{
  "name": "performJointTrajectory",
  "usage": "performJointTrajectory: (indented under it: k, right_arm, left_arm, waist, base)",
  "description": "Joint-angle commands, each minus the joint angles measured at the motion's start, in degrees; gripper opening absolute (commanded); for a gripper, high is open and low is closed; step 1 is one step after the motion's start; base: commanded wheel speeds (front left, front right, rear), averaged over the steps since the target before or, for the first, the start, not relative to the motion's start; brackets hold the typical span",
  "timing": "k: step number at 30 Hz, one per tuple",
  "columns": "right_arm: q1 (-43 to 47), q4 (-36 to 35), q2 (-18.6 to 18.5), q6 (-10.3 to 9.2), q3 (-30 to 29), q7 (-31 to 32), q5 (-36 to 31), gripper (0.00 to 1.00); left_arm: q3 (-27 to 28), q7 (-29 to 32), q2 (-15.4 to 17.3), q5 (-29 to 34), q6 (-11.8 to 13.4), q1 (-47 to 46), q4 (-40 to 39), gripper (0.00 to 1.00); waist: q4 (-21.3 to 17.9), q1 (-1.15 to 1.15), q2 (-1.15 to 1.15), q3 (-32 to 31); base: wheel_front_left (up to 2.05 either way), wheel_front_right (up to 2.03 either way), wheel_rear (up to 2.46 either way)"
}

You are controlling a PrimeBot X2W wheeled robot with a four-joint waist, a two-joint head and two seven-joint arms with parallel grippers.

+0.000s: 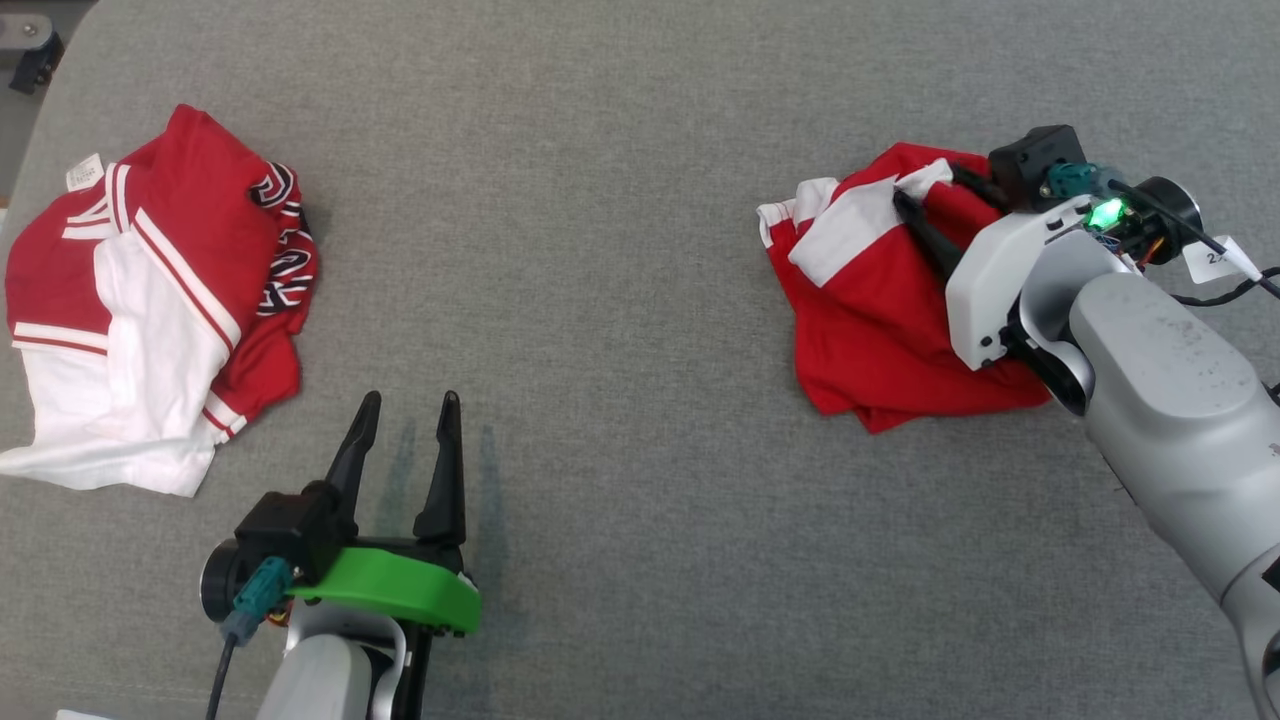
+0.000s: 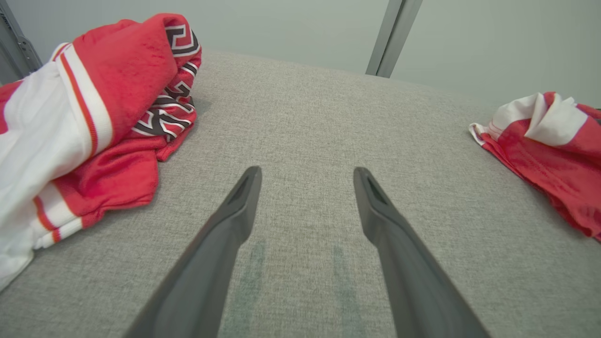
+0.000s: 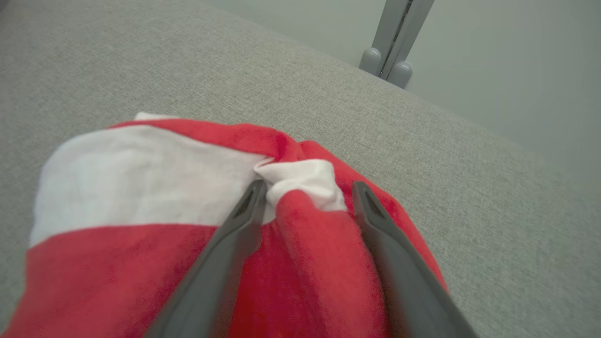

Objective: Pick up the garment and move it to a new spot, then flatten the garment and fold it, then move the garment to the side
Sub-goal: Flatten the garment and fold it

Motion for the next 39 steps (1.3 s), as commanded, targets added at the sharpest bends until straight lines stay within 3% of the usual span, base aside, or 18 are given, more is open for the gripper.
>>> performJointTrajectory:
  k: [1, 6, 9, 15, 20, 23, 27, 32, 34, 36, 38, 39]
  right_arm:
    - [-1.02, -0.54, -0.81, -0.05, 1.31, 0.21, 1.3, 0.0]
    - [-2.97, -2.0, -2.64, -0.05, 4.55, -3.74, 4.17, 0.0]
    - [-5.0, -2.99, -1.91, -0.05, 5.28, -7.88, 4.44, 0.0]
    - [-10.76, -7.51, 3.84, -0.05, 5.34, -11.51, 2.54, 0.0]
    - [-14.31, -14.2, 9.58, -0.05, 1.15, -11.78, -1.77, 0.0]
    - [-13.68, -17.01, 10.52, -0.05, -1.49, -11.8, -4.54, 0.0]
    - [-9.35, -18.51, 9.69, -0.05, -4.63, -11.81, -7.21, 0.0]
    - [1.61, -20.05, 5.71, -0.05, -10.03, -11.81, -9.02, 0.0]
    - [7.24, -19.81, 3.83, -0.05, -12.95, -11.82, -9.69, 0.11]
    - [12.81, -19.21, 2.54, -0.05, -15.88, -11.82, -10.43, 0.36]
    - [18.06, -18.22, 1.81, -0.05, -18.6, -11.83, -11.58, 0.5]
    - [20.7, -17.59, 1.76, -0.05, -20.2, -11.83, -11.97, 0.88]
  left_arm:
    - [0.14, -0.05, 0.12, -0.31, -0.13, -1.24, -0.2, 1.0]
    - [-0.18, -0.05, 0.12, -0.55, -0.13, -1.5, -0.28, 1.0]
    - [-0.32, -0.05, 0.12, -0.63, -0.13, -1.21, -0.17, 1.0]
    - [0.09, -0.05, 0.12, -0.08, -0.13, 0.68, 0.44, 1.0]
    - [-0.03, -0.05, 0.12, 0.08, -0.13, 1.71, 0.99, 1.0]
    - [-0.05, -0.05, 0.11, 0.27, -0.14, 2.28, 1.07, 1.0]
    - [0.5, -0.05, 0.11, 0.74, -0.13, 3.16, 0.96, 1.0]
    - [1.13, -0.05, 0.12, 0.92, -0.13, 3.77, 0.51, 1.0]
    - [0.99, -0.05, 0.11, 0.95, -0.13, 3.67, 0.45, 1.0]
    - [0.56, -0.05, 0.11, 1.03, -0.13, 3.39, 0.44, 1.0]
    - [0.28, -0.05, 0.13, 1.09, -0.13, 3.04, 0.46, 1.0]
    - [0.06, -0.04, 0.13, 1.16, -0.13, 2.81, 0.53, 1.0]
  waist:
    - [-0.05, 0.0, 0.0, 0.16]
    - [0.02, 0.0, 0.0, 0.0]
    - [0.17, 0.0, 0.0, -0.91]
    - [0.2, 0.0, 0.0, -3.88]
    - [0.72, 0.0, 0.0, -6.56]
    - [0.83, 0.0, 0.0, -7.66]
    - [0.26, 0.0, 0.0, -8.59]
    - [-1.6, 0.0, 0.0, -8.67]
    - [-2.38, 0.0, 0.0, -8.54]
    - [-3.08, 0.0, 0.0, -8.38]
    - [-3.81, 0.0, 0.0, -8.26]
    - [-4.18, 0.0, 0.0, -8.2]
  base:
    - [0.0, 0.0, 0.0]
    - [0.0, 0.0, 0.0]
    - [0.0, 0.0, 0.0]
    - [0.0, 0.0, 0.0]
    - [0.0, 0.0, 0.0]
    - [0.0, 0.0, 0.0]
    - [0.0, 0.0, 0.0]
    - [0.0, 0.0, 0.0]
    - [0.0, 0.0, 0.0]
    - [0.0, 0.0, 0.0]
    - [0.0, 0.0, 0.0]
    - [0.0, 0.0, 0.0]
